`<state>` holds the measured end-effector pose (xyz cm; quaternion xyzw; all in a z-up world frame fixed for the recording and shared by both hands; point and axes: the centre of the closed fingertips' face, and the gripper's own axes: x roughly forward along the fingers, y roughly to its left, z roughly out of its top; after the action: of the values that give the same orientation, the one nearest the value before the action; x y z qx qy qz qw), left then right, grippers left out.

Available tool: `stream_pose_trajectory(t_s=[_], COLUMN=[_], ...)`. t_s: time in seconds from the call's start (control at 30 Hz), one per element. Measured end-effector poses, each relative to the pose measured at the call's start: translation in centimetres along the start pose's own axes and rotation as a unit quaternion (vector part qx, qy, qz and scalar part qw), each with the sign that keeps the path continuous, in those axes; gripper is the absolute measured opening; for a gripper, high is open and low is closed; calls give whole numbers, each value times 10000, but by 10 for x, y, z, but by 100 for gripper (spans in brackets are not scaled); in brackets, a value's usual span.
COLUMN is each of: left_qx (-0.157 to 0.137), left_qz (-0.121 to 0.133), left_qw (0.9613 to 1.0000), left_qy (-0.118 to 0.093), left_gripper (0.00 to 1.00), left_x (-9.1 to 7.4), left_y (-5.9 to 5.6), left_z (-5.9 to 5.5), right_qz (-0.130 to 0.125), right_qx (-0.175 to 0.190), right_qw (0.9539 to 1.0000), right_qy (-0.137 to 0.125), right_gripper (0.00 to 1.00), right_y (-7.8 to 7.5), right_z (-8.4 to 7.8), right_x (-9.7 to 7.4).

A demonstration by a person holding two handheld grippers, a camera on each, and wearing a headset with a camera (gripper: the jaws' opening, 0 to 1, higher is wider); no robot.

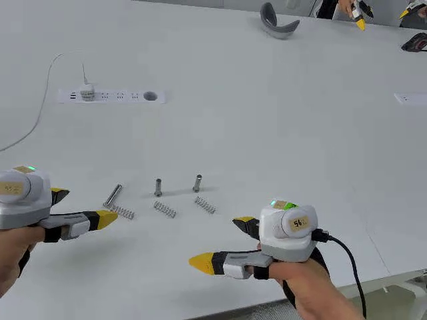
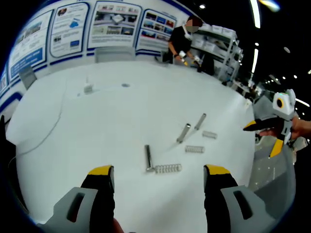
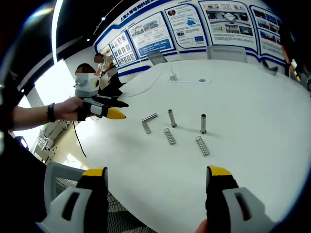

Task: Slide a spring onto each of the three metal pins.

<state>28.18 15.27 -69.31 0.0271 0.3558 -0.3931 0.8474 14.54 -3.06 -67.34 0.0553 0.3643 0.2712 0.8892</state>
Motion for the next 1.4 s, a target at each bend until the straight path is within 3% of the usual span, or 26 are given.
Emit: stream_pose_trajectory(t_s=[0.47,0.73,0.83,0.93,1.03,1.23,1.4], left_qx=[107,-5,102,71,394,381,368], left_qz=[-105,31,95,90,173,146,169], left_qw=[9995,9991,9986,9985,9973,9967,9970], left_qy=[283,434,505,527,588,696,658], left_gripper=[67,55,51,47,39,35,32], left_x=[35,53,59,64,69,77,79], left_y=[8,20,22,22,23,21,22], left_z=[-2,-5,-7,-7,-8,-12,-10], right_qz=[-74,-89,-90,-106,-113,-109,-103], right_qx=[106,166,187,217,246,294,315], right_qw=[9999,9998,9997,9997,9996,9995,9994], right_qy=[-75,-86,-89,-94,-85,-71,-61], right_gripper=[85,85,85,85,85,85,85], right_y=[-3,-4,-4,-5,-6,-8,-7], right_z=[4,3,3,3,1,-1,-2], right_x=[-5,-6,-6,-6,-6,-5,-5])
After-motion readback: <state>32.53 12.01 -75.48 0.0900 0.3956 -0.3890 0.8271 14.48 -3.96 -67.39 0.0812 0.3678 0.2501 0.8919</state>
